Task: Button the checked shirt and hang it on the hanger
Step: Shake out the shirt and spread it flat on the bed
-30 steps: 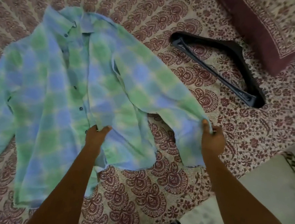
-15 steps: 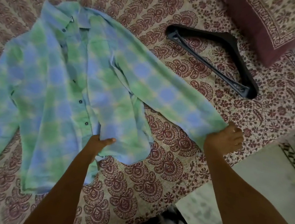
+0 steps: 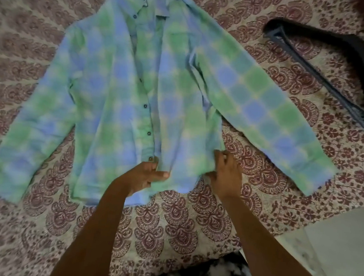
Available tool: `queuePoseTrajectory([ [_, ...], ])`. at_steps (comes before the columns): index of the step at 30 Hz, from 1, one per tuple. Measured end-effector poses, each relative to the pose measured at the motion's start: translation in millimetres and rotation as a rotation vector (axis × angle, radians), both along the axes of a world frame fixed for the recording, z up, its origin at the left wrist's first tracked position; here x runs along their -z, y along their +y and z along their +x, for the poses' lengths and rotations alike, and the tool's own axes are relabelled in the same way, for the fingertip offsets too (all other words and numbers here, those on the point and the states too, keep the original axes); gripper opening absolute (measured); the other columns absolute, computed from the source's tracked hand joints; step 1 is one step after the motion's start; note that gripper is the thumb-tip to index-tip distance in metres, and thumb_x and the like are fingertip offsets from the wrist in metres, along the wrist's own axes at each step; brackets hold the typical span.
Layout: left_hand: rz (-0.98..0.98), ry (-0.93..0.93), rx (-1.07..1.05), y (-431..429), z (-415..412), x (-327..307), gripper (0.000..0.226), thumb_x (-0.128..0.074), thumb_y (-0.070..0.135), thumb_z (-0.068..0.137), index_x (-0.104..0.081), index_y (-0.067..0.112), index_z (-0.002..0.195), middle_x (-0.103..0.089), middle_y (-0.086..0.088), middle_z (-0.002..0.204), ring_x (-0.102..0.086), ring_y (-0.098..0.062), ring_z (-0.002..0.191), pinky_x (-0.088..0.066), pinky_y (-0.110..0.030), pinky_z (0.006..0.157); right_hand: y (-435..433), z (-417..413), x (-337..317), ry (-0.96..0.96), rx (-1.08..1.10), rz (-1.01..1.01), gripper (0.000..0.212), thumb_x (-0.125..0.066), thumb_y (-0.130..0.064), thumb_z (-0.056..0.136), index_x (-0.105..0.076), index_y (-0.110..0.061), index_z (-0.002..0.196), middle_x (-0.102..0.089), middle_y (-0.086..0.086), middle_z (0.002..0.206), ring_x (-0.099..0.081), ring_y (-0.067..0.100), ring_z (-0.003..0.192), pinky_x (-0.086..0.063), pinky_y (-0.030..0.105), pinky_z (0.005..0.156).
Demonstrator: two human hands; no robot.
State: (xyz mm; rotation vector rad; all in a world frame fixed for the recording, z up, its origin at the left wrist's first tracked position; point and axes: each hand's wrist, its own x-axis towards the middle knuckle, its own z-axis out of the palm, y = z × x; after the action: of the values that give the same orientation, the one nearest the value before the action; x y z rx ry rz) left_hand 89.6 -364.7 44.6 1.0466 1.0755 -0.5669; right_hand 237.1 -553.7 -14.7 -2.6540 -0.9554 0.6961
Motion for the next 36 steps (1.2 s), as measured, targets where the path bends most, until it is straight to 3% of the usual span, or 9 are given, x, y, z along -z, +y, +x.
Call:
queuePoseTrajectory([
  [3, 0.184, 0.123, -0.015, 9.9, -25.2, 13.1, 0.026, -0.075, 0.021, 0.075, -0.07, 0.009, 0.097, -0.072, -0.008, 0.097, -0.066, -0.027, 0.098, -0.049, -0.035, 0.087, 9.3, 1.9, -2.8, -0.074, -0.087, -0.052, 0.059, -0.08, -0.014, 0.056, -0.055, -0.009, 0.11, -0.057, 0.02, 0.111, -0.059, 0.037, 0.094, -0.048, 0.047, 0.079],
  [7, 0.22, 0.049, -0.098, 15.5, -52.0, 16.8, 0.034, -0.075, 0.019, 0.074, -0.066, 0.008, 0.105, -0.07, -0.01, 0.103, -0.065, -0.024, 0.099, -0.048, -0.037, 0.095, 13.4, 6.1, -3.7, -0.152, 0.089, 0.054, 0.014, -0.053, -0.007, 0.079, -0.062, -0.002, 0.088, -0.062, 0.02, 0.078, -0.06, 0.036, 0.065, -0.046, 0.039, 0.062],
  [11, 0.139, -0.01, -0.009, 6.8, -64.0, 25.7, 0.031, -0.065, 0.006, 0.081, -0.06, 0.011, 0.112, -0.069, -0.004, 0.103, -0.068, -0.01, 0.09, -0.053, -0.018, 0.075, 2.3, 7.6, -1.3, -0.169, 0.085, 0.022, 0.015, -0.049, -0.008, 0.084, -0.058, 0.0, 0.093, -0.061, 0.021, 0.084, -0.059, 0.038, 0.074, -0.045, 0.04, 0.066],
  [15, 0.474, 0.151, -0.14, 5.7, -69.2, 41.3, 0.03, -0.065, 0.009, 0.084, -0.061, -0.001, 0.111, -0.064, -0.015, 0.1, -0.056, -0.02, 0.086, -0.046, -0.022, 0.06, -4.9, 1.3, 1.6, -0.006, -0.035, -0.222, 0.055, -0.069, -0.02, 0.074, -0.046, -0.012, 0.123, -0.047, 0.016, 0.124, -0.049, 0.037, 0.109, -0.044, 0.049, 0.087],
  [19, 0.548, 0.26, -0.187, 12.7, -78.0, 49.4, 0.035, -0.069, 0.02, 0.081, -0.064, -0.003, 0.108, -0.065, -0.016, 0.103, -0.06, -0.028, 0.093, -0.046, -0.038, 0.078, -3.9, -2.5, 7.0, -0.083, 0.027, -0.129, 0.03, -0.058, -0.01, 0.083, -0.057, -0.01, 0.113, -0.053, 0.014, 0.118, -0.055, 0.035, 0.1, -0.047, 0.04, 0.08],
  [22, 0.502, 0.228, -0.149, 10.6, -77.1, 50.0, 0.033, -0.068, 0.014, 0.082, -0.063, 0.0, 0.111, -0.062, -0.01, 0.099, -0.054, -0.02, 0.091, -0.039, -0.031, 0.076, -4.3, -3.1, 11.3, -0.026, 0.29, 0.026, 0.021, -0.049, -0.009, 0.09, -0.062, -0.006, 0.105, -0.059, 0.015, 0.108, -0.059, 0.034, 0.087, -0.044, 0.032, 0.067],
  [27, 0.533, 0.201, -0.112, 9.7, -82.8, 56.3, 0.032, -0.066, 0.013, 0.083, -0.061, 0.001, 0.112, -0.064, -0.019, 0.112, -0.055, -0.023, 0.092, -0.042, -0.034, 0.079, -15.9, -4.0, 14.5, 0.064, 0.318, 0.24, 0.024, -0.052, -0.007, 0.087, -0.063, 0.004, 0.106, -0.061, 0.024, 0.107, -0.062, 0.037, 0.084, -0.052, 0.039, 0.075],
  [32, 0.583, 0.193, -0.158, 7.8, -86.8, 53.9, 0.028, -0.059, 0.015, 0.088, -0.059, 0.001, 0.113, -0.062, -0.017, 0.109, -0.056, -0.029, 0.099, -0.046, -0.04, 0.084, -19.5, -3.6, 11.8, 0.024, 0.358, 0.229, 0.036, -0.052, -0.026, 0.086, -0.063, 0.002, 0.105, -0.061, 0.023, 0.107, -0.061, 0.035, 0.085, -0.046, 0.031, 0.072],
  [36, 0.519, 0.146, -0.208, 12.6, -88.4, 49.9, 0.028, -0.053, 0.012, 0.091, -0.057, 0.0, 0.116, -0.06, -0.015, 0.104, -0.055, -0.025, 0.095, -0.041, -0.031, 0.081, -6.8, -7.2, 11.6, 0.039, 0.31, 0.081, 0.035, -0.064, -0.013, 0.082, -0.058, -0.001, 0.115, -0.053, 0.018, 0.119, -0.059, 0.035, 0.092, -0.048, 0.036, 0.076],
])
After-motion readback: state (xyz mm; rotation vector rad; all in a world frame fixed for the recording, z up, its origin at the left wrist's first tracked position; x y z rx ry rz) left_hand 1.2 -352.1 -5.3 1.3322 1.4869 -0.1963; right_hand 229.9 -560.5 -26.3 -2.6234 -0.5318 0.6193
